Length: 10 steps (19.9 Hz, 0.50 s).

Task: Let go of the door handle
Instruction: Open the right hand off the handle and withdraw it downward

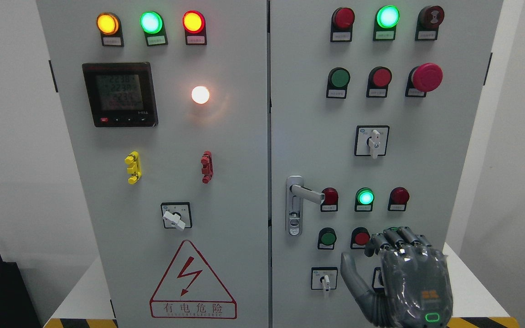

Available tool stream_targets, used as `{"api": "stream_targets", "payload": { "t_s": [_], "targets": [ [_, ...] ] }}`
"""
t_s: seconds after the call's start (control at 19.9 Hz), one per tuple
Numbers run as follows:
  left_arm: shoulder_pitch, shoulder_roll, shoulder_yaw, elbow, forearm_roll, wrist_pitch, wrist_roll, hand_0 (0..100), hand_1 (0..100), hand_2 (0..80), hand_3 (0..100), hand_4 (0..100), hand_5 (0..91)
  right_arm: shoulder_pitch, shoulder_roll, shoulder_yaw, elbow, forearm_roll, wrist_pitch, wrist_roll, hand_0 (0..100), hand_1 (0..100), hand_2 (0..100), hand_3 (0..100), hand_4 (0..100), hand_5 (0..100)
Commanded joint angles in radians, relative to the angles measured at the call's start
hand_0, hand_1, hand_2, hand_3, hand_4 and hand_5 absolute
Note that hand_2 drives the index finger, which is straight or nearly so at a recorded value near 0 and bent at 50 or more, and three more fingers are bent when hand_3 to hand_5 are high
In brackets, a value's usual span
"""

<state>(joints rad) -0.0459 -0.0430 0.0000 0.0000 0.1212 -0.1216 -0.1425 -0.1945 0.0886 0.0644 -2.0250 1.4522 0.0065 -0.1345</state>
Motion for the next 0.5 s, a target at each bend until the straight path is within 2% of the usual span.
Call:
{"api": "stream_targets", "payload": {
  "t_s": [0.0, 0.45],
  "targets": [
    [0.000, 0.000, 0.011, 0.017, 0.000, -0.001, 0.000, 12, 39, 0.0, 0, 0, 0.0, 0.017, 0.008, -0.060, -0.064, -0.024, -0.034, -0.004, 46, 9, 0, 0, 0, 0],
    [0.000, 0.000, 0.011, 0.017, 0.000, 0.000, 0.000, 12, 39, 0.0, 0, 0, 0.0, 0.018, 0.020, -0.061, -0.064, -0.024, -0.040, -0.011, 44, 11, 0, 0, 0, 0]
  ]
}}
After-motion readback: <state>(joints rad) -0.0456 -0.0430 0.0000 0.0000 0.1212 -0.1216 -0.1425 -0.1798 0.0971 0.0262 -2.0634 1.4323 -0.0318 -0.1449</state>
